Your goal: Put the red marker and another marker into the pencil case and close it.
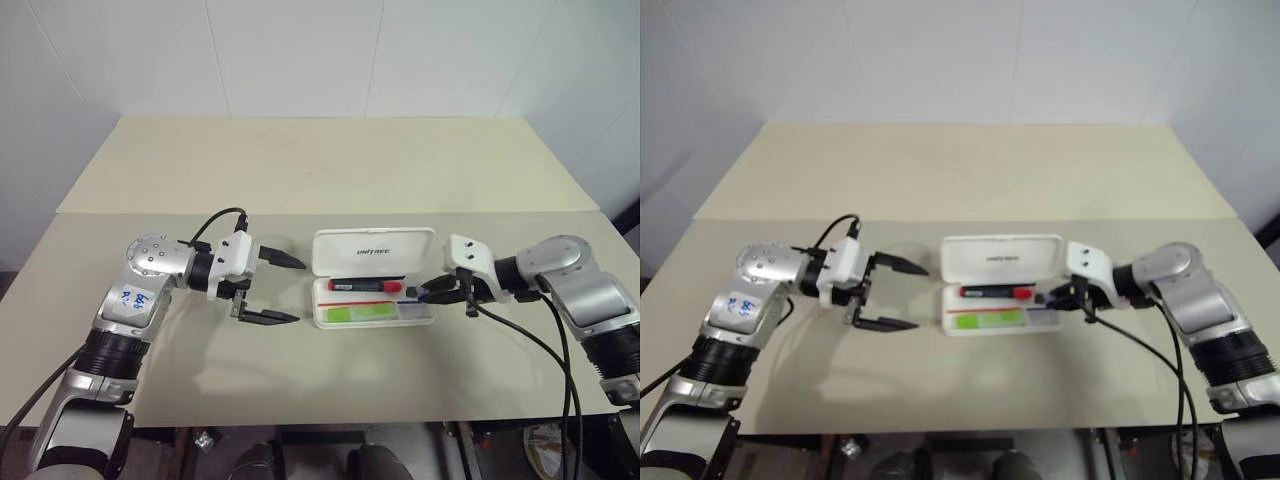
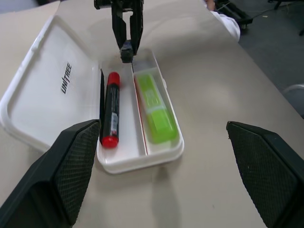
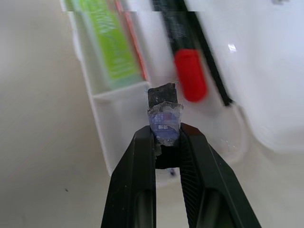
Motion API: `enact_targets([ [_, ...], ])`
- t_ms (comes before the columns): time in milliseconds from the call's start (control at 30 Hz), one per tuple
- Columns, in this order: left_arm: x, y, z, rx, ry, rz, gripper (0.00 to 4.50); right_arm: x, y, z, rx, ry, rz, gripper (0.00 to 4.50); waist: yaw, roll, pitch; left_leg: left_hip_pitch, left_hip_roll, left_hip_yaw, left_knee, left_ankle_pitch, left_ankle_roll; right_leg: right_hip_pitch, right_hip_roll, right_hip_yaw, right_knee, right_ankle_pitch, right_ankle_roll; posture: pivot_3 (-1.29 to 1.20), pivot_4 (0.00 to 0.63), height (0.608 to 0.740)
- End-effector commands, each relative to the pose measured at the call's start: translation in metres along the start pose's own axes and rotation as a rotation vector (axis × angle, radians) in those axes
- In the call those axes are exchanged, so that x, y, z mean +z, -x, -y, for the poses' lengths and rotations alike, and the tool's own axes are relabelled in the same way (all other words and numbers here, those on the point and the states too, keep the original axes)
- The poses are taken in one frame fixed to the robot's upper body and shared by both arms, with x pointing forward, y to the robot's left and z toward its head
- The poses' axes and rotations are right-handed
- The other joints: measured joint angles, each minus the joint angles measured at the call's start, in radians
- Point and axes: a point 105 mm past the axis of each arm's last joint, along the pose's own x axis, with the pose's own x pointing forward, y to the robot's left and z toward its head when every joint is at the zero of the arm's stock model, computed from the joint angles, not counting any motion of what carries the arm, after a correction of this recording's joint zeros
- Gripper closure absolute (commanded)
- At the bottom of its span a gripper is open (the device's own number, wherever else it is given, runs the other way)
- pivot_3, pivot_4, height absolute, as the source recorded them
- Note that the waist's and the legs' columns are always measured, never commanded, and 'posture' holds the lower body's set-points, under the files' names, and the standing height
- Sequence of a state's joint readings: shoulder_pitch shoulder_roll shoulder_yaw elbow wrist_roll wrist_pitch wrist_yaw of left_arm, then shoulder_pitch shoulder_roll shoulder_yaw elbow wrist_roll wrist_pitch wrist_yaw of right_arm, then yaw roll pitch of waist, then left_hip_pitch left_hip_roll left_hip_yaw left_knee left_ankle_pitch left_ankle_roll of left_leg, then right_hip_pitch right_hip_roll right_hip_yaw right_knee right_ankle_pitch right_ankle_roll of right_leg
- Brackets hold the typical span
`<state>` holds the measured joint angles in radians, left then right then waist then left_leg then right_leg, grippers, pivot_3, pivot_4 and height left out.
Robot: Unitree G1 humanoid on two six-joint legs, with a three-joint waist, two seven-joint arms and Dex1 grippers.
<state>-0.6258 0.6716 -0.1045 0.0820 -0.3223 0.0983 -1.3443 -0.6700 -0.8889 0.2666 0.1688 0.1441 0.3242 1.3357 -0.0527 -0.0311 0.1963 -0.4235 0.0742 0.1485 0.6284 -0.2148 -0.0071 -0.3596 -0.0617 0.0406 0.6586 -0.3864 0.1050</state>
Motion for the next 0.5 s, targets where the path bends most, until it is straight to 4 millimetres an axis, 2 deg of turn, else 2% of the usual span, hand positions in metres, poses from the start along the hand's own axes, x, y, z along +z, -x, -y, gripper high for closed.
enact_targets([
  [33,0.011,0.005,0.000,0.021,-0.036,0.012,0.00,0.004,0.004,0.000,0.015,0.031,0.000,4.15,0.000,0.000,0.000,0.000,0.000,0.000,0.000,0.000,0.000,0.000,0.000,0.000,0.000,0.000,0.000,0.00,0.150,0.740],
  [300,0.011,0.007,0.001,0.032,-0.030,0.004,0.00,-0.007,0.008,-0.006,0.043,0.020,-0.015,4.15,-0.001,0.000,0.000,0.000,0.001,0.000,0.000,0.000,0.000,0.000,0.000,0.000,0.001,0.000,0.000,0.00,0.150,0.740],
  [500,0.011,0.007,-0.001,0.032,-0.036,0.004,0.00,-0.014,0.001,-0.003,0.035,0.053,-0.030,4.15,-0.003,0.000,0.000,0.000,0.001,0.000,0.001,0.000,0.000,0.000,0.000,0.000,0.001,0.000,0.000,0.00,0.150,0.740],
])
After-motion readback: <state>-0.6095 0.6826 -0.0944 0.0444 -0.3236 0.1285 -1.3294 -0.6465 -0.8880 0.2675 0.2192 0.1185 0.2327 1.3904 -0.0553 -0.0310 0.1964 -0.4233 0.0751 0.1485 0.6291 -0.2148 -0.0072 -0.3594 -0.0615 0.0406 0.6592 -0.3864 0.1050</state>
